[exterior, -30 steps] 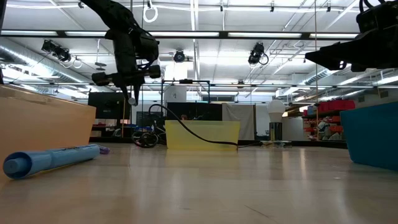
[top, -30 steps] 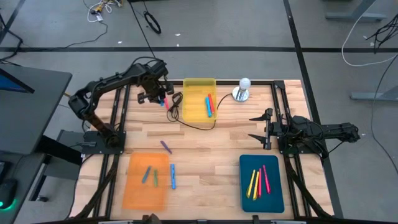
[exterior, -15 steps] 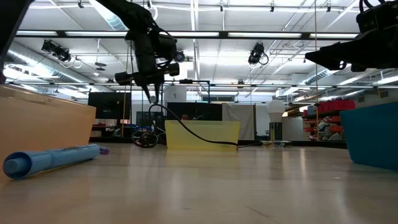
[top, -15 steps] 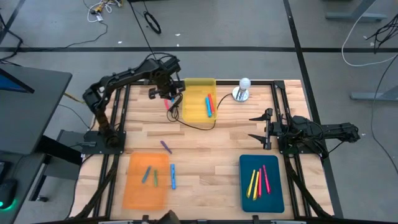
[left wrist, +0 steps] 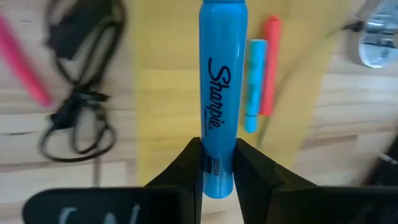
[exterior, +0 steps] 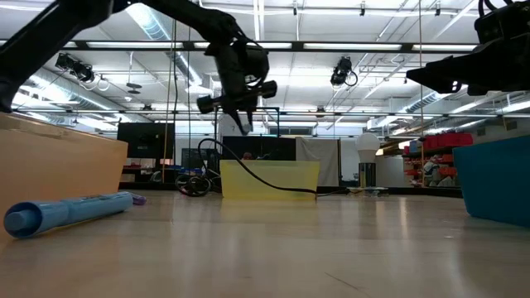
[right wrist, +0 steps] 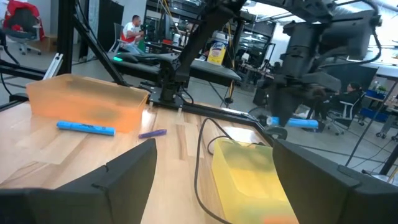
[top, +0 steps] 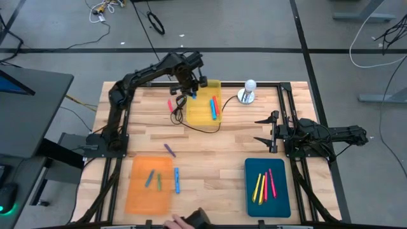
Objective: Pick & Place Markers
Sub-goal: Put the top blue highlighter into the yellow bin
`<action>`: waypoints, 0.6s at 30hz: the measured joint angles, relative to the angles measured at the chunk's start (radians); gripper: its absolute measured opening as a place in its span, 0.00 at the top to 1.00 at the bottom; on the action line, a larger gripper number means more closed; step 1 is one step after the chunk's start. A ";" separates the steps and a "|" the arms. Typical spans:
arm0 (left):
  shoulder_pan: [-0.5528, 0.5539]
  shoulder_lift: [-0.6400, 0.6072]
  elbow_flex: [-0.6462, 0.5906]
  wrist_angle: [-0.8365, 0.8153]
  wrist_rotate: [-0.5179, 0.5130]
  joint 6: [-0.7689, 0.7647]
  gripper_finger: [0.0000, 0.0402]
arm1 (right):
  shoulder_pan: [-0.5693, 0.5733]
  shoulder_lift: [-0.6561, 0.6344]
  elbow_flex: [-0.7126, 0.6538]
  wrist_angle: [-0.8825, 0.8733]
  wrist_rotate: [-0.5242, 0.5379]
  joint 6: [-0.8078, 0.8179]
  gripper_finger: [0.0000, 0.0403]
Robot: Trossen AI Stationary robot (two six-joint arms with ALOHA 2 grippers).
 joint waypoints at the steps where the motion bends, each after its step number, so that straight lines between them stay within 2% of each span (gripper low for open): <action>1: -0.005 0.017 0.025 -0.002 0.007 -0.002 0.84 | 0.000 0.000 0.000 0.000 0.000 0.000 0.20; 8: -0.044 0.110 0.150 -0.002 0.055 -0.027 0.84 | 0.000 0.000 0.000 0.000 0.000 0.000 0.20; 18: -0.065 0.130 0.168 -0.007 0.068 -0.028 0.84 | 0.000 0.000 0.000 0.000 0.000 0.000 0.20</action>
